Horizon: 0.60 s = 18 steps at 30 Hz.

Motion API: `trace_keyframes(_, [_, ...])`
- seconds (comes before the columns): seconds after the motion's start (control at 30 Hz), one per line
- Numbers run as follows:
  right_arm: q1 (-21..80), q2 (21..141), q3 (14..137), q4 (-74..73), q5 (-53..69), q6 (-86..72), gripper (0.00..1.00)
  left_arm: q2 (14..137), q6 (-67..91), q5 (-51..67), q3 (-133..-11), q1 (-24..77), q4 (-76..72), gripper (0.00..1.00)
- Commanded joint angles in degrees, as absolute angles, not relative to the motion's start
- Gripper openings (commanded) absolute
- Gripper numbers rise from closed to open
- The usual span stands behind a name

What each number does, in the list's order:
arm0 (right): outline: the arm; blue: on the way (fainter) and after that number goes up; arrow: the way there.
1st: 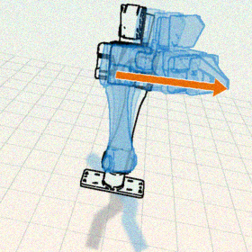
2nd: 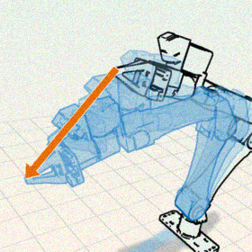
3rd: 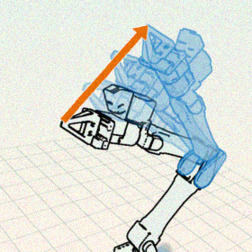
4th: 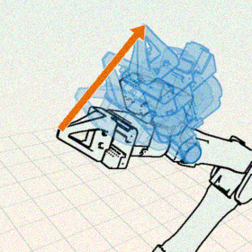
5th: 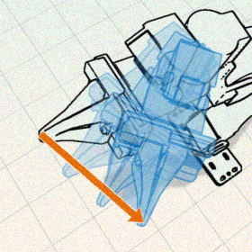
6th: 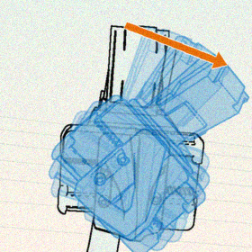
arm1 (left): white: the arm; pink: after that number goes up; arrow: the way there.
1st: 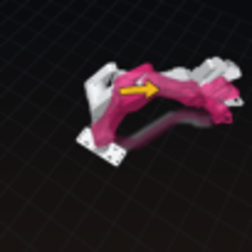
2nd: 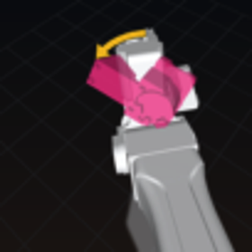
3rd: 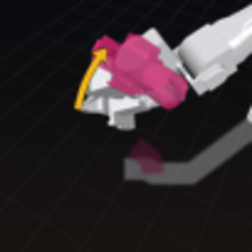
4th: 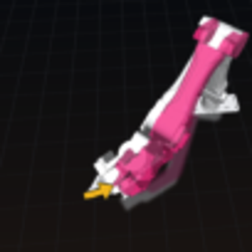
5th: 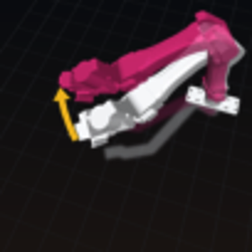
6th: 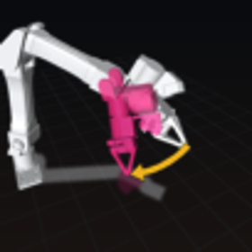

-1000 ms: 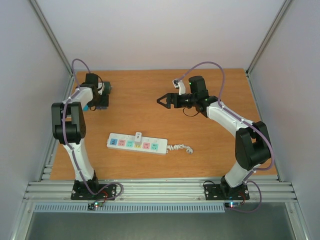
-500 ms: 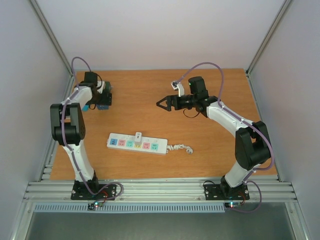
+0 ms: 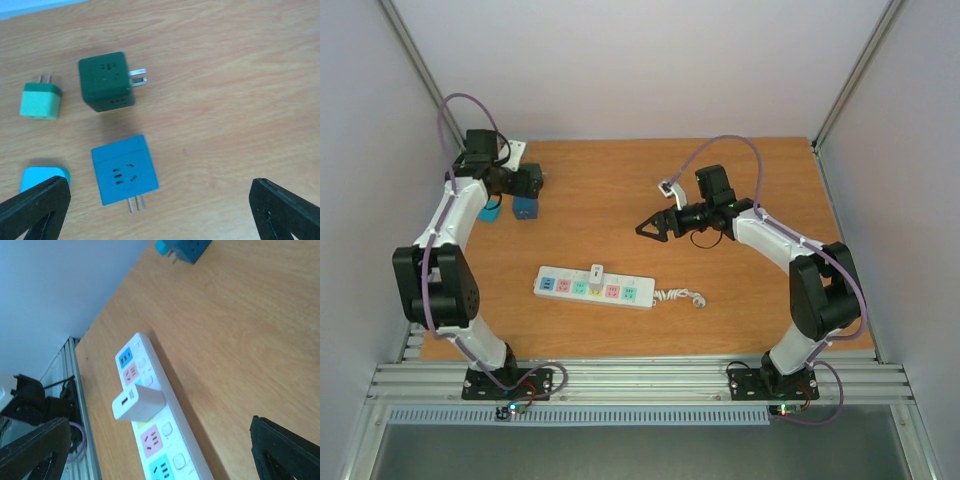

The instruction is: Pull the plug off the socket

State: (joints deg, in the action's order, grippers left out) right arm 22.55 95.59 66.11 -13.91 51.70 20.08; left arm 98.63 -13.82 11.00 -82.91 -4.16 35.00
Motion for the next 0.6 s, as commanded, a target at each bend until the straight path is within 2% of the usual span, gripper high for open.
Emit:
trace_keyframes(0.0, [22.49, 93.25, 63.63, -16.35, 53.98, 27.02, 0.99, 93.87, -19.70, 21.51, -79.65, -4.24, 35.10, 1.00])
trace_keyframes(0.2, [23.29, 92.92, 60.86, -17.49, 53.09, 32.58, 0.99, 90.43, -33.84, 35.03, -77.02, -2.81, 44.29, 1.00])
trace_keyframes(0.57, [30.92, 93.36, 56.66, -14.56, 46.03, 37.41, 0.98, 83.61, -51.49, 38.70, -66.13, 5.14, 46.30, 1.00])
